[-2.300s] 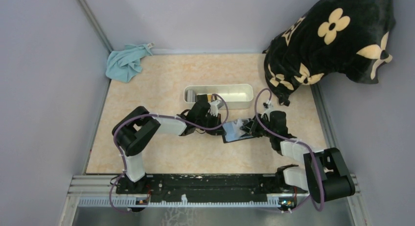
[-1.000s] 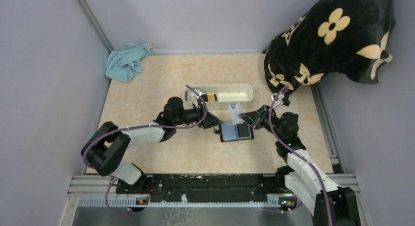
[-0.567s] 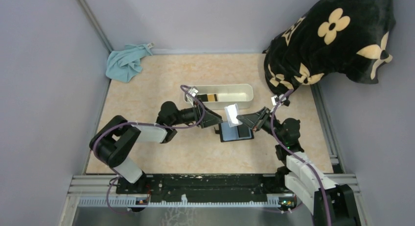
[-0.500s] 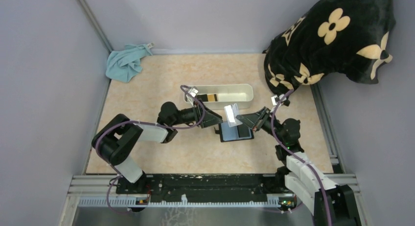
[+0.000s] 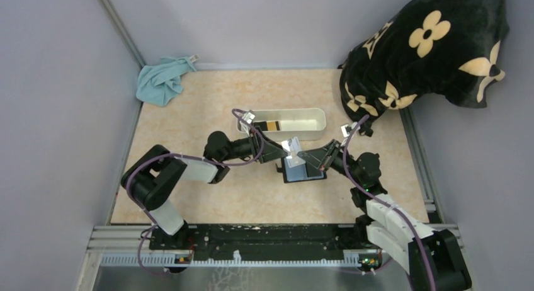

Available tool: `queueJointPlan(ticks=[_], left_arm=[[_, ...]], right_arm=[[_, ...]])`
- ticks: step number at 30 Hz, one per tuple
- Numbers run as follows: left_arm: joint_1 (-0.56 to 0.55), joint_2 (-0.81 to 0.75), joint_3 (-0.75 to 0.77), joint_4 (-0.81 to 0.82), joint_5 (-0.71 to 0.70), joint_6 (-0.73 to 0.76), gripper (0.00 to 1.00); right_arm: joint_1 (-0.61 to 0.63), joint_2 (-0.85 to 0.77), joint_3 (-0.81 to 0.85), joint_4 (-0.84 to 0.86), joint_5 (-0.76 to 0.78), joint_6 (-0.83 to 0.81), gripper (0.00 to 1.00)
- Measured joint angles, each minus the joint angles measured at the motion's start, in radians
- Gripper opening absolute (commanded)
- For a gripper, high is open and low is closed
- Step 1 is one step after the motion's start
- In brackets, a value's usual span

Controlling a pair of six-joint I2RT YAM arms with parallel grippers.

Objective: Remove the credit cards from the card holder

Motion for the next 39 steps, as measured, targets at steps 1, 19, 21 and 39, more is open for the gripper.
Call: queueJointPlan(ticks=[1,19,21,39], left_arm=[[-0.001,-0.003,0.002,-0.013,-0.004,0.008,0.51],[-0.011,-0.021,0.013,-0.077,-0.030,0.054,0.00],[-0.011,-0.021,0.014,-0.079,-0.030,0.052,0.00],[0.204,-0.079,0.484,-1.074,-0.056,0.334,0.00]], right_arm=[[0.003,0.006,0.000,0.000,0.005,0.000,0.00],[0.007,0.040,0.014,0.018,0.039,-0.018,0.00],[0.007,0.041,0.014,0.018,0.039,-0.019,0.00],[-0.066,-0.160,0.084,-0.367,0.162,-0.212,0.43]])
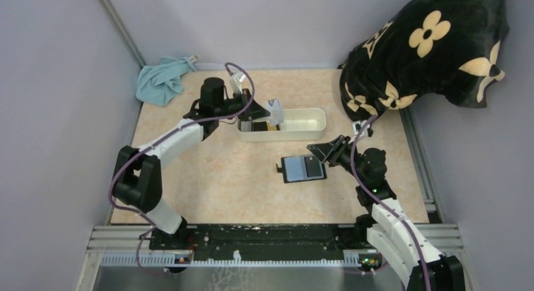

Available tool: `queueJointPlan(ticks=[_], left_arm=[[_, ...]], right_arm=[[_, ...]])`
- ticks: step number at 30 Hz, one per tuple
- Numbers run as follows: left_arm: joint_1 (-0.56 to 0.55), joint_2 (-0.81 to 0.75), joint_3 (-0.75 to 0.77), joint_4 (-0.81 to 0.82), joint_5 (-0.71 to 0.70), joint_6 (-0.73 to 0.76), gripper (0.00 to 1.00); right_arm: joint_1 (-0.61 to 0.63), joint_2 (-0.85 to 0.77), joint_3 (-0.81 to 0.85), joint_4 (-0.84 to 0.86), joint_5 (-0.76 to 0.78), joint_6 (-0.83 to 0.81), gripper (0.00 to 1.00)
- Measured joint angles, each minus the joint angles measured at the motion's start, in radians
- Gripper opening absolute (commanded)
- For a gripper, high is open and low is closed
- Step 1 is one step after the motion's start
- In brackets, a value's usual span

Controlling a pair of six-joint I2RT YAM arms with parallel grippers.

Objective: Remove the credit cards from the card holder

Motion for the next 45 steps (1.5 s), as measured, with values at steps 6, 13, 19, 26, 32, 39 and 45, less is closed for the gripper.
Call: queueJointPlan(ticks=[6,13,19,26,32,39,45], left_arm=[[0.066,0.063,0.258,-0.404,-0.118,0.153,0.00],[0.097,0.182,0.443,-0.752,-0.258,0.242,0.00],[0.106,0.248,0.554,-0.931,-0.337,0.286,0.00],[0.125,0.280,0.637,-1.044,-0.363,0.312,0.00],[0.135,0.365,0.714,-1.120,-0.362,0.327,0.00],[0.135,0.419,0.776,-1.194,-0.342,0.330,0.00],[0.137,0.436,0.805,-1.217,-0.331,0.329,0.00]], right_arm=[[-0.008,0.019,-0.011,-0.034,0.000,-0.030,0.42],[-0.013,0.063,-0.053,-0.025,0.000,-0.050,0.41],[-0.017,0.112,-0.088,0.013,-0.011,-0.055,0.41],[-0.022,0.119,-0.106,0.035,-0.016,-0.073,0.41],[-0.027,0.138,-0.127,0.067,-0.017,-0.083,0.41],[-0.028,0.159,-0.153,0.080,-0.015,-0.086,0.40],[-0.035,0.160,-0.154,0.080,-0.014,-0.100,0.40]])
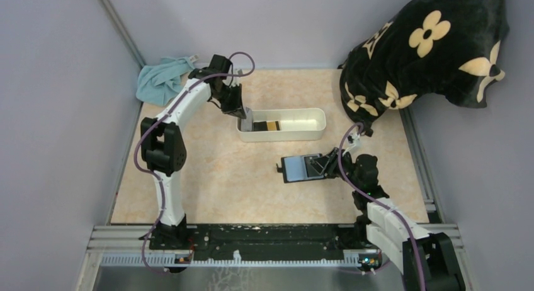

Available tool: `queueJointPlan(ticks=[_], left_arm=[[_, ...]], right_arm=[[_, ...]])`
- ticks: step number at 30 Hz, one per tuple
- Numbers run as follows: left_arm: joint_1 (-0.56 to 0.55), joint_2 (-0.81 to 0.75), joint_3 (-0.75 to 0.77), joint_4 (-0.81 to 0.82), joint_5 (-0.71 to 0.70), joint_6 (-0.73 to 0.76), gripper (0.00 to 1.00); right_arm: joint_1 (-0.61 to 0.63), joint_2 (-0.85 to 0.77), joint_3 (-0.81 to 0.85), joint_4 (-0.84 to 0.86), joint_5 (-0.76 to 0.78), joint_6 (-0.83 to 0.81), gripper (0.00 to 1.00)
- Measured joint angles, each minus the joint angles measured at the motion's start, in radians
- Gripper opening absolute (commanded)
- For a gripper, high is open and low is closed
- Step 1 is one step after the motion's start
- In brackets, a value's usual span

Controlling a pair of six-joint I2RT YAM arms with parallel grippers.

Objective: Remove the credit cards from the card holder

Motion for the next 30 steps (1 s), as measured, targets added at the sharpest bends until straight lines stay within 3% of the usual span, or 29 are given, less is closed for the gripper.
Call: queueJointPlan(ticks=[20,24,30], left_arm=[[0.002,0.100,0.019,-0.018,-0.024,-0.004,0.00],[0.002,0.112,0.019,-0.015,-0.024,-0.009,0.13],[0.003,0.114,0.019,-0.008,-0.045,-0.011,0.24]], right_arm=[[-0.006,-0.003,-0.013,-0.009,0.019,-0.029,0.39],[-0.006,-0.002,-0.013,-0.009,0.022,-0.029,0.39],[-0.006,-0.002,-0.013,-0.010,0.022,-0.029,0.39]])
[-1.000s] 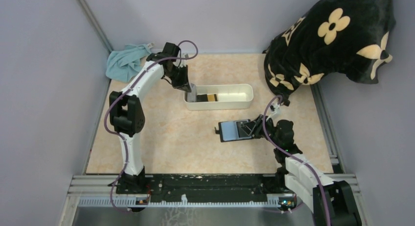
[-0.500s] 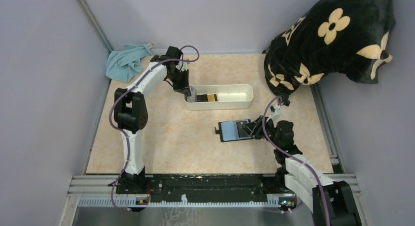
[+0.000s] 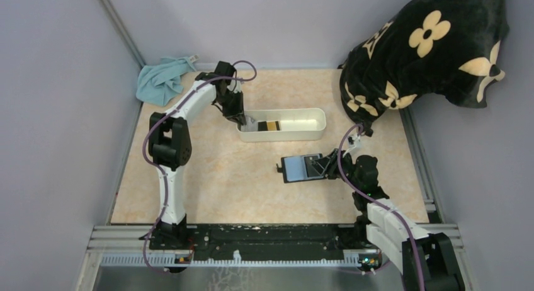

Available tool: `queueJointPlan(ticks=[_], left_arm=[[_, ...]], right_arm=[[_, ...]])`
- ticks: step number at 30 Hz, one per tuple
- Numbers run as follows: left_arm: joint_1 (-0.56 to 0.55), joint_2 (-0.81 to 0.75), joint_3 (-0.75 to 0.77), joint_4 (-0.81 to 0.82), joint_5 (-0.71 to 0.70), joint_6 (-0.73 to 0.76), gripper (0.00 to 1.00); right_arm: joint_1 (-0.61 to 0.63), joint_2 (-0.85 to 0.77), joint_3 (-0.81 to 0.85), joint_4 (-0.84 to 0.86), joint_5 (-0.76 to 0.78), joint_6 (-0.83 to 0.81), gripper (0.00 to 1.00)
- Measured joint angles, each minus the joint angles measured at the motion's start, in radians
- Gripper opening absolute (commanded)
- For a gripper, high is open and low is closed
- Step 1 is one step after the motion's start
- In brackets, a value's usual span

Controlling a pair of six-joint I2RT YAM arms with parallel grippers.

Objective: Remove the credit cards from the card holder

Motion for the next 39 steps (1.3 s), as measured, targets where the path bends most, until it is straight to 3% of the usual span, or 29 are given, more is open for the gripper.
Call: queueJointPlan(ticks=[6,10,13,15,17,18,19,20,21,22,24,28,31,35,39], left_arm=[[0.000,-0.017,-0.014,0.034,-0.031,-0.018,0.26],[0.000,-0.109,-0.092,0.109,-0.058,-0.024,0.29],[-0.011,-0.257,-0.217,0.236,-0.067,-0.021,0.54],[-0.026,-0.388,-0.327,0.354,-0.074,-0.019,0.61],[-0.068,-0.512,-0.428,0.477,-0.080,-0.012,0.57],[-0.097,-0.559,-0.465,0.528,-0.083,-0.006,0.48],[-0.138,-0.607,-0.509,0.597,-0.085,0.001,0.33],[-0.187,-0.651,-0.557,0.673,-0.080,0.006,0.14],[-0.230,-0.682,-0.600,0.743,-0.068,0.006,0.02],[-0.268,-0.705,-0.641,0.806,-0.047,-0.005,0.00],[-0.334,-0.722,-0.732,0.950,0.025,-0.024,0.00],[-0.348,-0.660,-0.872,1.168,0.138,-0.135,0.00],[-0.355,-0.575,-0.964,1.312,0.182,-0.202,0.09],[-0.397,-0.486,-1.021,1.432,0.208,-0.262,0.26],[-0.433,-0.408,-1.020,1.569,0.227,-0.330,0.30]], right_arm=[[-0.003,0.000,0.000,-0.003,0.000,0.000,0.39],[-0.004,-0.010,0.000,-0.023,0.003,-0.002,0.39],[-0.005,-0.033,0.002,-0.065,0.022,-0.018,0.38],[-0.005,-0.049,0.007,-0.100,0.038,-0.033,0.38],[-0.005,-0.061,0.021,-0.142,0.060,-0.053,0.38],[-0.005,-0.064,0.029,-0.161,0.071,-0.062,0.37],[-0.005,-0.066,0.041,-0.186,0.086,-0.075,0.28],[-0.005,-0.066,0.050,-0.204,0.097,-0.085,0.13],[-0.005,-0.066,0.059,-0.224,0.109,-0.099,0.00],[-0.005,-0.065,0.070,-0.244,0.122,-0.107,0.00],[-0.005,-0.059,0.088,-0.279,0.144,-0.121,0.00],[-0.005,-0.042,0.110,-0.338,0.181,-0.130,0.00],[-0.005,-0.042,0.111,-0.371,0.201,-0.130,0.00],[-0.005,-0.038,0.111,-0.379,0.222,-0.125,0.29],[-0.005,0.019,0.111,-0.354,0.229,-0.118,0.32]])
